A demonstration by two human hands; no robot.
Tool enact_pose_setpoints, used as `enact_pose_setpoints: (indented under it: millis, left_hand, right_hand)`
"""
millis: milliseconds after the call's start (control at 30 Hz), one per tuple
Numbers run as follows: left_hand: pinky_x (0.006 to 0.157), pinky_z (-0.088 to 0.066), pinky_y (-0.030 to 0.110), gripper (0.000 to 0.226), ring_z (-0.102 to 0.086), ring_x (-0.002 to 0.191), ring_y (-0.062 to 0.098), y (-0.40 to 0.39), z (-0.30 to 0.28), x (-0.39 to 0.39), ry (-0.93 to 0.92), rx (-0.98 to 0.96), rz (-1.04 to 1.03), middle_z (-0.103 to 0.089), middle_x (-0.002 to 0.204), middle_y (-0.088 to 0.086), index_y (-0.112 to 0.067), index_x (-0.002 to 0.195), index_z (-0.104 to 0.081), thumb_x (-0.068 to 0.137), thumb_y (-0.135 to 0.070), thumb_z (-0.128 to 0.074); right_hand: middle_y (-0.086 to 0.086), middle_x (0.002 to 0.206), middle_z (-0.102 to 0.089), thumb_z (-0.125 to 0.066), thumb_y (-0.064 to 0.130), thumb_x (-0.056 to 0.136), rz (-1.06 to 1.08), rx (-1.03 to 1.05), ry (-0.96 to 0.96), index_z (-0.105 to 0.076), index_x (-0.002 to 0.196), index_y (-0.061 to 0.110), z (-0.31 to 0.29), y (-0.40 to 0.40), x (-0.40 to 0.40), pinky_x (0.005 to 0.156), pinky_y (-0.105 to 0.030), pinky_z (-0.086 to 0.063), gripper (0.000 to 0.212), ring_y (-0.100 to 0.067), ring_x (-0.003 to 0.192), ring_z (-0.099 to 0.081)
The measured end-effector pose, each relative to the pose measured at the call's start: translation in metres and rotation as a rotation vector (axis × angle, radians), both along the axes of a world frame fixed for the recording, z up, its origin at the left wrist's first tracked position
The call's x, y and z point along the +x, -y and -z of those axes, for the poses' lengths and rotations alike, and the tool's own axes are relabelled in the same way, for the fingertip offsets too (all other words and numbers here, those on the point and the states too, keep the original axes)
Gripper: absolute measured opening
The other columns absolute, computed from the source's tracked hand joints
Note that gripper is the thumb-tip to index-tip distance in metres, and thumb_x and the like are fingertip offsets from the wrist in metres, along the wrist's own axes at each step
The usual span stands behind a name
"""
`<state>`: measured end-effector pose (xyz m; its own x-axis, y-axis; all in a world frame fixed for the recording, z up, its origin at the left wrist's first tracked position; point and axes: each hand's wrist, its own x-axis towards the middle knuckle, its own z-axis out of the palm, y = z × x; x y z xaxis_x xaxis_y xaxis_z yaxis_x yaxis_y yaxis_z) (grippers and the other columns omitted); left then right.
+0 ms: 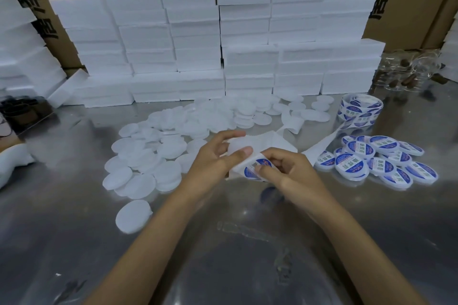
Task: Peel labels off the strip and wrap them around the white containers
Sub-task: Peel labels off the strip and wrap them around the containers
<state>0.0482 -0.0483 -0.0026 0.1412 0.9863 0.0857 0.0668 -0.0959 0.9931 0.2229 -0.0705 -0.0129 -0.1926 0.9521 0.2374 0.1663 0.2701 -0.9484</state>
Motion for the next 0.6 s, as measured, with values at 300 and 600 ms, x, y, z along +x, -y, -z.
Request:
enact_pose_setpoints:
  millis: [300, 600]
  left_hand:
    - [0.087, -0.061, 0.045, 0.046, -0.074, 0.098, 0.028, -0.008, 0.008, -0.005, 0.173, -0.125, -0.009, -0.074, 0.114, 0.008, -0.024, 0.123, -0.065, 0.082, -0.007, -0.079]
    - [0.092, -0.059, 0.046, 0.047, -0.074, 0.100, 0.031, -0.012, 0.011, -0.007, 0.234, -0.265, 0.006, -0.071, 0.118, 0.015, -0.021, 0.125, -0.064, 0.083, -0.002, -0.075]
  right_hand:
    - [0.002, 0.091, -0.073, -0.068, 0.012, 0.091, 0.068, 0.031, 0.036, -0.057, 0.114, 0.035, 0.003, 0.000, -0.003, 0.079, -0.026, -0.056, 0.034, -0.012, 0.090, -0.071]
    - [0.013, 0.102, -0.062, -0.065, 0.001, 0.089, 0.152, 0.323, 0.205, -0.071, 0.099, 0.021, 0.006, 0.003, -0.009, 0.079, -0.008, -0.045, 0.023, -0.001, 0.102, -0.059]
